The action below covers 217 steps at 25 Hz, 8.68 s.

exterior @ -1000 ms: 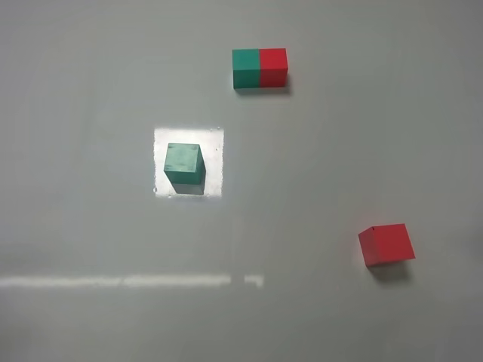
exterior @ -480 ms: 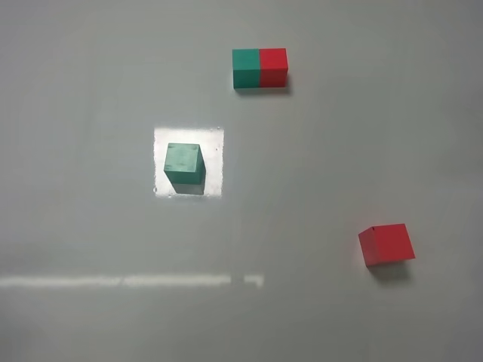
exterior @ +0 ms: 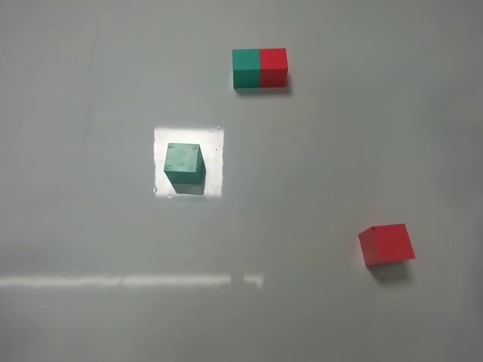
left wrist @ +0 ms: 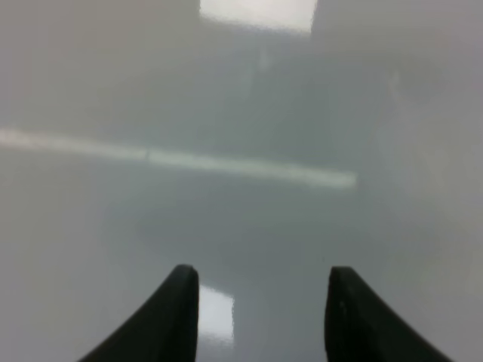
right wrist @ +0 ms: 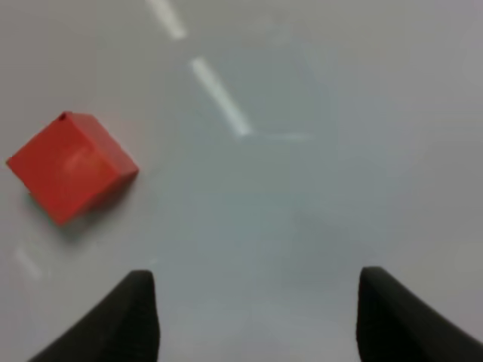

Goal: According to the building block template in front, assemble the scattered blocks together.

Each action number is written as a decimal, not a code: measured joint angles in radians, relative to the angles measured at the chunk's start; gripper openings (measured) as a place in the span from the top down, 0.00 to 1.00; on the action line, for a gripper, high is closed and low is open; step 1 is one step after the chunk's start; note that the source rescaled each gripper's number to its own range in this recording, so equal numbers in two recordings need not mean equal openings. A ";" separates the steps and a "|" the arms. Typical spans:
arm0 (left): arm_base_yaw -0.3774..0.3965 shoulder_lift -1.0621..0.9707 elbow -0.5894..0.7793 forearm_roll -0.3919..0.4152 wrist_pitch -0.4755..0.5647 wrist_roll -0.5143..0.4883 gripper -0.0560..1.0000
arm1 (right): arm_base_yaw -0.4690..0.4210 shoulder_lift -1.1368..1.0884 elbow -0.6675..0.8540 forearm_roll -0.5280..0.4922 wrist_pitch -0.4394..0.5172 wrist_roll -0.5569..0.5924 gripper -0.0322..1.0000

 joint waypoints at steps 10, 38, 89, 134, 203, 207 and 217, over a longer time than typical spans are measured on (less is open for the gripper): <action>0.000 0.000 0.000 0.000 0.000 0.000 0.89 | 0.310 0.020 0.000 -0.105 0.020 0.018 0.50; 0.000 0.000 0.000 0.001 0.000 -0.002 0.90 | 0.687 0.159 0.094 -0.465 -0.103 0.203 0.00; 0.000 0.000 0.001 0.003 0.000 -0.001 0.90 | 0.687 0.188 0.353 -0.570 -0.393 0.190 0.24; 0.000 0.000 0.001 0.004 0.000 0.000 0.90 | 0.687 0.150 0.248 -0.601 -0.263 0.231 0.79; 0.000 0.000 0.001 0.005 0.000 -0.002 0.90 | 1.089 0.890 -0.650 -0.810 0.030 0.653 0.79; 0.000 0.000 0.001 0.005 0.000 -0.002 0.90 | 1.089 0.906 -0.658 -0.810 0.029 0.657 0.79; 0.000 0.000 0.001 0.005 0.000 -0.002 0.90 | 1.089 0.915 -0.688 -0.790 0.010 0.667 0.79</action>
